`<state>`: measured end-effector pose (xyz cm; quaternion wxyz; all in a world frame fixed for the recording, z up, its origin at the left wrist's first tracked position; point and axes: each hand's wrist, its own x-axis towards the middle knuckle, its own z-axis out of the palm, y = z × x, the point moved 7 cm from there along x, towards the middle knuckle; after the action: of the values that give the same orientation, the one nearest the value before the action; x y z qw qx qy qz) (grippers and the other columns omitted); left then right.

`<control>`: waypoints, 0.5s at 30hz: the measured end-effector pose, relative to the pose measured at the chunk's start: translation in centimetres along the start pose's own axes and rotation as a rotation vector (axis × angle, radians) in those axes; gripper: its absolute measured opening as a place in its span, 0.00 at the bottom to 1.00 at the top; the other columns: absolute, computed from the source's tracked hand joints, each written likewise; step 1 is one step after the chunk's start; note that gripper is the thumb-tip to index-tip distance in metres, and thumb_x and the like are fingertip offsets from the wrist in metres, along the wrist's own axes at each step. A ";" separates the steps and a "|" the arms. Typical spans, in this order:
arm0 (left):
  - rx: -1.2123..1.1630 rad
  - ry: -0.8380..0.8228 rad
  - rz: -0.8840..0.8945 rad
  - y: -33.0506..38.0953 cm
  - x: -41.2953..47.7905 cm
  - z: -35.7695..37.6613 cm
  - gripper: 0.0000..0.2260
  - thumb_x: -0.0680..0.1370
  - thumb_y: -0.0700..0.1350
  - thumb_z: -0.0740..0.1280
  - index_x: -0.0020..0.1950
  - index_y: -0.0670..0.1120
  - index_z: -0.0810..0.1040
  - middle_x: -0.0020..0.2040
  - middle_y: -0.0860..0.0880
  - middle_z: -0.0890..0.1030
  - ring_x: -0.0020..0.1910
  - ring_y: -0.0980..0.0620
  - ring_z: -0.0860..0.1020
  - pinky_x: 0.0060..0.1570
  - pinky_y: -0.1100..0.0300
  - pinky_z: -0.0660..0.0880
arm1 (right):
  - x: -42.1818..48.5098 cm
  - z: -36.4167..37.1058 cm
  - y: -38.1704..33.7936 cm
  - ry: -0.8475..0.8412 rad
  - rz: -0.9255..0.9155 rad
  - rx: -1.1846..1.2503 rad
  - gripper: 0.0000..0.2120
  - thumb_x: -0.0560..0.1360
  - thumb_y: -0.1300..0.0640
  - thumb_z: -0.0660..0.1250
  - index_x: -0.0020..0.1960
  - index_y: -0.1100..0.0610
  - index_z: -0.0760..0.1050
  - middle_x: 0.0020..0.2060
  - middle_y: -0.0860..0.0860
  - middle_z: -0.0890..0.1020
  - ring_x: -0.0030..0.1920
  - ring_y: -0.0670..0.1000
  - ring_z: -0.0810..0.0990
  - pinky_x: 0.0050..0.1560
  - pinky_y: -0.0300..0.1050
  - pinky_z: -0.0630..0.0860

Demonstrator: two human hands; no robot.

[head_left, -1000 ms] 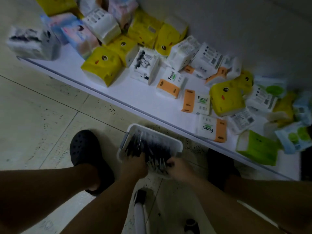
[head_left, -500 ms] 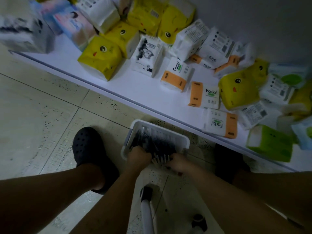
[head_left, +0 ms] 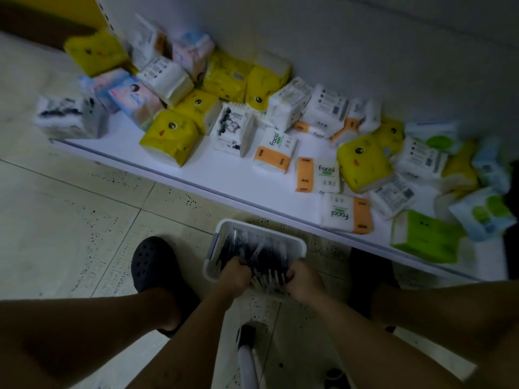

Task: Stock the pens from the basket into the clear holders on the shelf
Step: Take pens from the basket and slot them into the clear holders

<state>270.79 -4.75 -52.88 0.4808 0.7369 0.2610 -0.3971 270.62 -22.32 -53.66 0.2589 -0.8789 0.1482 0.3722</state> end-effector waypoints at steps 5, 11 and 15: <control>0.191 0.057 0.274 4.6 -4.2 -0.5 0.12 0.84 0.47 0.53 0.60 0.45 0.73 0.52 0.44 0.77 0.46 0.49 0.75 0.44 0.58 0.71 | -3.6 -2.8 -0.6 0.071 -0.086 0.189 0.13 0.72 0.63 0.66 0.51 0.48 0.71 0.42 0.46 0.79 0.43 0.47 0.78 0.40 0.44 0.77; 0.021 0.117 0.407 10.7 -10.3 -1.5 0.09 0.81 0.35 0.56 0.53 0.40 0.75 0.43 0.45 0.77 0.35 0.53 0.74 0.26 0.67 0.70 | -8.6 -9.7 -3.2 0.205 -0.264 0.364 0.08 0.80 0.58 0.61 0.43 0.56 0.74 0.34 0.51 0.78 0.33 0.48 0.78 0.32 0.44 0.76; 0.032 0.207 0.604 16.1 -14.9 -1.8 0.11 0.83 0.46 0.55 0.59 0.45 0.74 0.39 0.49 0.77 0.31 0.54 0.70 0.29 0.60 0.66 | -11.4 -13.9 -3.1 0.302 -0.279 0.577 0.07 0.78 0.63 0.61 0.42 0.54 0.73 0.38 0.55 0.79 0.35 0.53 0.78 0.40 0.55 0.78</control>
<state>275.58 -9.56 -31.96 0.5363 0.8250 0.0717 -0.1632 272.30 -26.87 -36.03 0.5199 -0.8265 0.1623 0.1421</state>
